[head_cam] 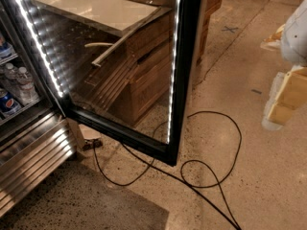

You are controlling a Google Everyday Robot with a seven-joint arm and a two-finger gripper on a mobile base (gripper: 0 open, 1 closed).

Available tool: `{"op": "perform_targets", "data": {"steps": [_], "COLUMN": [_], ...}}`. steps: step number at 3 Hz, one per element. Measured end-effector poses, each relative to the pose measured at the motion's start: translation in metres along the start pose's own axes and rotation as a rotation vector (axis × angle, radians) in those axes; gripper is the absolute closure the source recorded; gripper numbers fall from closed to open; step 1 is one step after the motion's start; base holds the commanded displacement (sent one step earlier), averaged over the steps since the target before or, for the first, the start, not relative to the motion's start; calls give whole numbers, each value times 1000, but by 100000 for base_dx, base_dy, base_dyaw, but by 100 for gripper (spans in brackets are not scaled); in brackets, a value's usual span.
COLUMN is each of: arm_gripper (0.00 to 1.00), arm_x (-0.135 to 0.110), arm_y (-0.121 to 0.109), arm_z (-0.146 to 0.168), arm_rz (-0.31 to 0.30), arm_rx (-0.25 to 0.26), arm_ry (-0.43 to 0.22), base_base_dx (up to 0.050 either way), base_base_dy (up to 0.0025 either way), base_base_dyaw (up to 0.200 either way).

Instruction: Close right fridge door

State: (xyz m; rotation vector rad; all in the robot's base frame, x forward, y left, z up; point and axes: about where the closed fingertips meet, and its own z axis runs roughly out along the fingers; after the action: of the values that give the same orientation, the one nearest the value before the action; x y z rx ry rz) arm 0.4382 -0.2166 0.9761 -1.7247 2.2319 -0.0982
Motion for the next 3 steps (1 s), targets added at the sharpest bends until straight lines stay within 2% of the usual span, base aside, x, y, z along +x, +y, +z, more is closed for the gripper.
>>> {"op": "perform_targets", "data": {"steps": [2,3], "arm_gripper": [0,0], "arm_x": [0,0], "arm_y": [0,0], "arm_z": [0,0], "arm_rz": [0,0], "arm_rx": [0,0], "arm_ry": [0,0], "base_base_dx": [4971,0], "base_base_dy": [1,0], "base_base_dyaw": [-35,0]}}
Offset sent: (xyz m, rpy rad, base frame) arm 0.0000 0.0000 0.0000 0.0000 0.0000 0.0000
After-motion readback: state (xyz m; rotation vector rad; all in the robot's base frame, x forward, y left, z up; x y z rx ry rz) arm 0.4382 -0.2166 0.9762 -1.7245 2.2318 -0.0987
